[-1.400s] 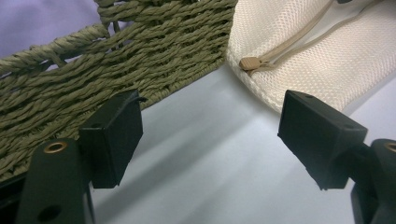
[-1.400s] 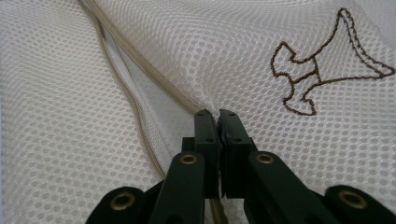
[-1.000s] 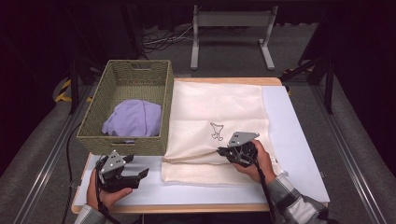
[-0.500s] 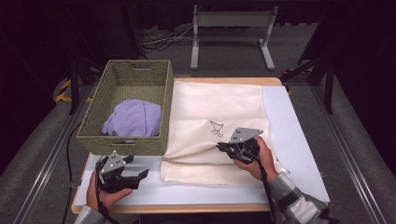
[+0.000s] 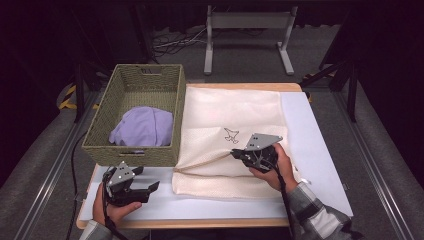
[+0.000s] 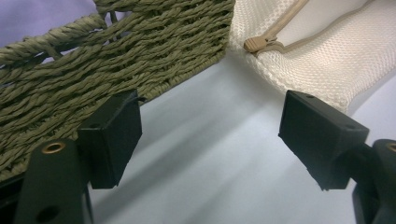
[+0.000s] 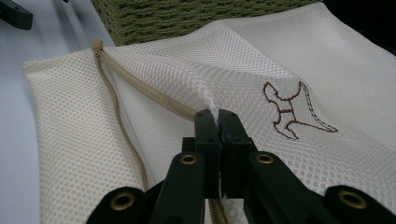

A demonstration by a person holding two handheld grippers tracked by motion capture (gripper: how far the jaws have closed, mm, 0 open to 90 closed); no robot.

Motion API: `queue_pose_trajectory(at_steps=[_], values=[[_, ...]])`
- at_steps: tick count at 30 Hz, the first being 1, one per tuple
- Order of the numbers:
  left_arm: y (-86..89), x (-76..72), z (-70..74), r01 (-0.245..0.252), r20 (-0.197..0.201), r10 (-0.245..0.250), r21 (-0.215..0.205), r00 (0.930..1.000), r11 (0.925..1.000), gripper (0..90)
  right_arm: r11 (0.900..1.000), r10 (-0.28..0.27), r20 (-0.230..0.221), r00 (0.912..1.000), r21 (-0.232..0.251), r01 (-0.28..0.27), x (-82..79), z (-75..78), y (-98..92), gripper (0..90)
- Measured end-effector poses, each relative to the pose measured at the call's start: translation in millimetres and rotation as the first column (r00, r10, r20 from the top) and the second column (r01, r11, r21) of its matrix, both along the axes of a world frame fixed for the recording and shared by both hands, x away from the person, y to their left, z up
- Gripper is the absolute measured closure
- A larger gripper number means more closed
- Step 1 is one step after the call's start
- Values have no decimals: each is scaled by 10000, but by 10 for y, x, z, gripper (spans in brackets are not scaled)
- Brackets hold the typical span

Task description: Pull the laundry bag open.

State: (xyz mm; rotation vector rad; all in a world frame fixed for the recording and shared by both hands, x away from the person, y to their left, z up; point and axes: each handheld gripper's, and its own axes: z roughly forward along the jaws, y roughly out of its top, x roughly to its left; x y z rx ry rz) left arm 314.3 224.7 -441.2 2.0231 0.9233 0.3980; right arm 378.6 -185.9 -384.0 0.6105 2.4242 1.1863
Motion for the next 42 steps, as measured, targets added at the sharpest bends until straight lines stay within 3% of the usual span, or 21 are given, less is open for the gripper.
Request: queue_pose_trajectory(at_steps=[18,30,32,36,37,42], values=[[13,-20,31,-29,113,29,-1,9999,10000,223,9995,-65,236,9997,294,58,15,99,-3,877],[16,-78,218,39,876,-39,-8,9962,10000,217,9981,-118,498,9987,611,87,36,212,5,877],[27,-74,252,73,877,-56,-186,9961,9998,217,9976,-139,519,9986,687,103,40,233,4,877],[33,-51,321,206,885,-196,-110,9959,9997,195,9971,-167,598,9981,757,122,43,266,3,877],[38,-54,369,200,1071,-187,-113,9941,9997,197,9971,-188,656,9977,751,138,42,275,-1,878],[59,-34,478,225,1248,-208,-121,9920,9997,202,9967,-211,664,9976,798,158,42,287,-9,877]])
